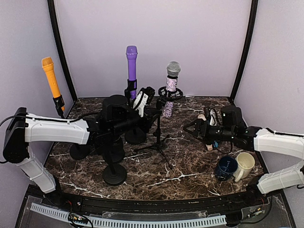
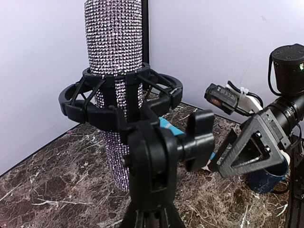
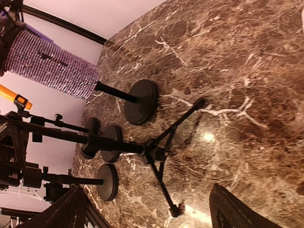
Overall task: Remove the microphone from the stand
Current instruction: Hold the microphone stand with the microphone at the center of the board, then unscrew the knob on the stand of the microphone stand.
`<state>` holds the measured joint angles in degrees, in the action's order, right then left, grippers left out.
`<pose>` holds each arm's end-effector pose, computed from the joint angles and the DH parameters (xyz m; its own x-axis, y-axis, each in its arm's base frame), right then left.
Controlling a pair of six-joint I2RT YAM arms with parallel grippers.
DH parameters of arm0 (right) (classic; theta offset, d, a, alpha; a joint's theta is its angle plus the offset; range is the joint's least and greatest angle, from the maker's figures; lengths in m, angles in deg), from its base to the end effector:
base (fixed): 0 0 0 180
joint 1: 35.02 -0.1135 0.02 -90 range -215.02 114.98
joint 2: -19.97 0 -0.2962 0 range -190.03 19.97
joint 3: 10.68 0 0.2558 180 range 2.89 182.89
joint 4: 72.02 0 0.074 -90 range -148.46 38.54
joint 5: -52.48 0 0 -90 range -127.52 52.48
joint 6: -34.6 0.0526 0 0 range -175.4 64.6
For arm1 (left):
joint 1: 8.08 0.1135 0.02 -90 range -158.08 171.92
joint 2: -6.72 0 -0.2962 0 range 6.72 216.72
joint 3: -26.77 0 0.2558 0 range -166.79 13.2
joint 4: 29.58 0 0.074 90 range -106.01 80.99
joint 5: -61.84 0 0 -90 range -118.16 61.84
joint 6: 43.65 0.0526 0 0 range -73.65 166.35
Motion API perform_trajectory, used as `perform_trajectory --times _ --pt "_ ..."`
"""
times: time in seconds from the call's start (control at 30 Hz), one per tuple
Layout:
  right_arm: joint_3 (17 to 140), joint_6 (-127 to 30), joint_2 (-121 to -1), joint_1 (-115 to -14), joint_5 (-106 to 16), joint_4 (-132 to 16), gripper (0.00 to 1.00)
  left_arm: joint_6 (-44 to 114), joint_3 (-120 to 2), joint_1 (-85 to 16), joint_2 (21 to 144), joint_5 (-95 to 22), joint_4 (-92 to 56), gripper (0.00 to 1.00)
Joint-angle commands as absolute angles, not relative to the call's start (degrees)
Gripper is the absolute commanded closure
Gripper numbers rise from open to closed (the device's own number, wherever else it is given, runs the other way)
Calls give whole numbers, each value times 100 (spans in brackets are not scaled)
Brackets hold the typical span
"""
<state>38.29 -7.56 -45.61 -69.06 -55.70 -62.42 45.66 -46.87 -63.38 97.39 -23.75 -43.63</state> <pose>0.2012 0.1557 0.2553 -0.8118 0.3015 -0.5000 -0.2414 0.6065 0.7575 0.2278 -0.3219 0.3282 -0.0389 0.0351 -0.9986 0.7756 0.6312 -0.0080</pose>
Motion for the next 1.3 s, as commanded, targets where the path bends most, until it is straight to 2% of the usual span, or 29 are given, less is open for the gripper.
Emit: perform_trajectory --times 0.0,0.2,0.5,0.67,0.83,1.27 --pt "3789 167 -4849 -7573 -5563 -7437 14 4451 -4855 -6366 9678 -2343 -4872 100" --pt "4064 641 -5472 -8253 -5060 -8025 24 4430 -4720 -6399 9639 -2427 -4856 100" --pt "4360 1102 -6191 -8685 -4695 -8605 40 4457 -4678 -6424 9597 -2509 -4738 100" --pt "4551 1259 -6508 -8872 -4430 -8764 43 4434 -4674 -6432 9585 -2495 -4690 100" --pt "4587 1501 -6784 -8932 -4154 -8983 50 4409 -4665 -6446 9593 -2474 -4684 100" --pt "4912 1659 -7254 -8960 -3963 -9146 55 4408 -4678 -6468 9654 -2493 -4722 100"
